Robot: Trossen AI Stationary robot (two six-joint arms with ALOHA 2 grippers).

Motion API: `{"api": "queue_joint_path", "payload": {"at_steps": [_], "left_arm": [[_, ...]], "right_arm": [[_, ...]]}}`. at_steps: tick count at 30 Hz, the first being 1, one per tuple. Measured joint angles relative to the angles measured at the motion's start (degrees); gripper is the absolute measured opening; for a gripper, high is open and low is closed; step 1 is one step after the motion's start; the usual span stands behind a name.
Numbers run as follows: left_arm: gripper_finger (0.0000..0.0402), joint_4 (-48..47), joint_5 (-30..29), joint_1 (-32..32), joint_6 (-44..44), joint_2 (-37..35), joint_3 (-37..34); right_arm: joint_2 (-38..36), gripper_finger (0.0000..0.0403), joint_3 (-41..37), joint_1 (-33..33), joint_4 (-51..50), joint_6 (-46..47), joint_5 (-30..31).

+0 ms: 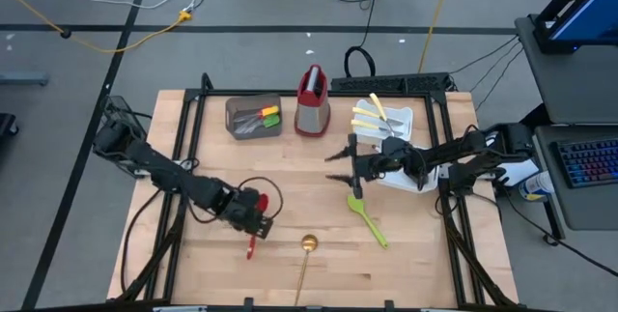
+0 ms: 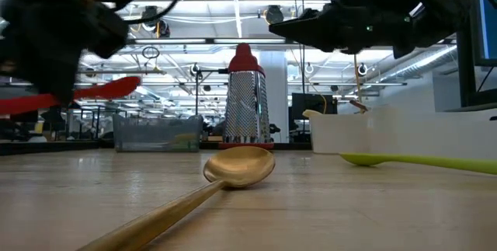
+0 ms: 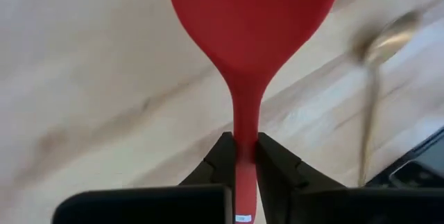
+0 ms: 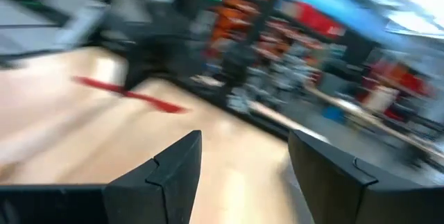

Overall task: Pick & Place Kitchen Items
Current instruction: Put the red serving spoon into the bottom white bin

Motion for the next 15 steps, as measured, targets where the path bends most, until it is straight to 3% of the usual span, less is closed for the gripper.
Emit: {"api": "queue_joint_path", "payload": {"at_steps": [3, 9, 15], "left_arm": [[0.0020, 3.24, -0.66, 2.81, 6.84, 0.02, 0.02], [0.0033, 13.57, -0.22, 8.55, 23.29, 0.00, 0.02], [0.0035, 23.23, 12.27, 14.30, 40.02, 0.00, 0.06]], "right_arm": [[0.00, 0.0212, -0.02, 0.52, -2.38, -0.02, -7.41], [0.35, 0.0212, -0.04, 2.87, -7.86, -4.91, -7.73], [4.57, 0.0206, 1.01, 6.62, -4.94, -9.05, -7.86]]}}
